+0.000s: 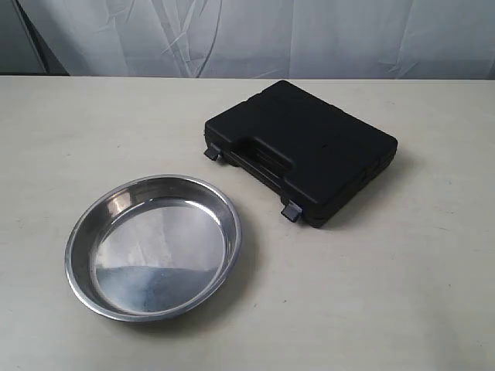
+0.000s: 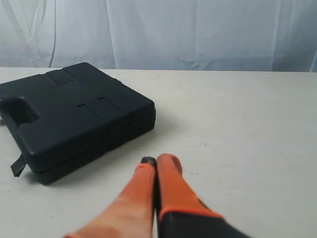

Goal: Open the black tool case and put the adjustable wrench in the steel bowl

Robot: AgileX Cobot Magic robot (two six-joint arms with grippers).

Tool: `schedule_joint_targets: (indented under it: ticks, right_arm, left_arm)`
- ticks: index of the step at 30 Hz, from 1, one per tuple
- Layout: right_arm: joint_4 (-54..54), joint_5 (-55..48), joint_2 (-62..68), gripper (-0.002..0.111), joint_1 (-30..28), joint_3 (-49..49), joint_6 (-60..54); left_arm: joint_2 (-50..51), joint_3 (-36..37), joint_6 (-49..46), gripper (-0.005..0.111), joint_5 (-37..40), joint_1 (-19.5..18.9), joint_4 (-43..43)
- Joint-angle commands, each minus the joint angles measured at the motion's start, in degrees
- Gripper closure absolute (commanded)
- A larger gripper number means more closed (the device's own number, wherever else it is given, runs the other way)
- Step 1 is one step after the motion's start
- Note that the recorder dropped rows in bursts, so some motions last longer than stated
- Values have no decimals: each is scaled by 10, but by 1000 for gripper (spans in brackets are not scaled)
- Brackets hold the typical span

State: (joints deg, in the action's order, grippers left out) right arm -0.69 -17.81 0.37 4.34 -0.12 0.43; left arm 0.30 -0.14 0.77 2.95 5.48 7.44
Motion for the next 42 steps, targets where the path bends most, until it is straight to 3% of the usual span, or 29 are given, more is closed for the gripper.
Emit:
schedule_joint_targets:
  ticks: [1,10,13,14,16,19,22,25,29,32,35,39,42]
  right_arm:
    - [2,4,-4,109,-3,1,-4]
    - [2,4,-4,109,-3,1,-4]
    - [46,9,-4,109,-3,1,-9]
    - [-5,44,-4,109,-3,1,7]
    - [-209,112,-4,109,-3,1,91]
    - [-462,194,-4,109,-3,1,105]
    - [-518,267,-4,109,-3,1,121]
    - [-562,293,-4,109,-3,-1,232]
    - [-463,250,-4,109,-3,-77,275]
    - [-208,255,13,109,-3,-157,234]
    - [-25,227,86,109,-3,-222,221]
    - [16,115,274,109,-3,-313,207]
    - [18,0,434,109,9,-409,103]
  left_arm:
    - [-3,1,2,107,-1,4,2]
    - [-3,1,2,107,-1,4,2]
    - [-3,1,2,107,-1,4,2]
    - [-3,1,2,107,-1,4,2]
    - [-3,1,2,107,-1,4,2]
    - [-3,1,2,107,-1,4,2]
    - [-3,1,2,107,-1,4,2]
    - [-3,1,2,107,-1,4,2]
    - [-3,1,2,107,-1,4,2]
    - [-3,1,2,107,-1,4,2]
    - [-3,1,2,107,-1,4,2]
    - [-3,1,2,107,-1,4,2]
    - [-3,1,2,107,-1,4,2]
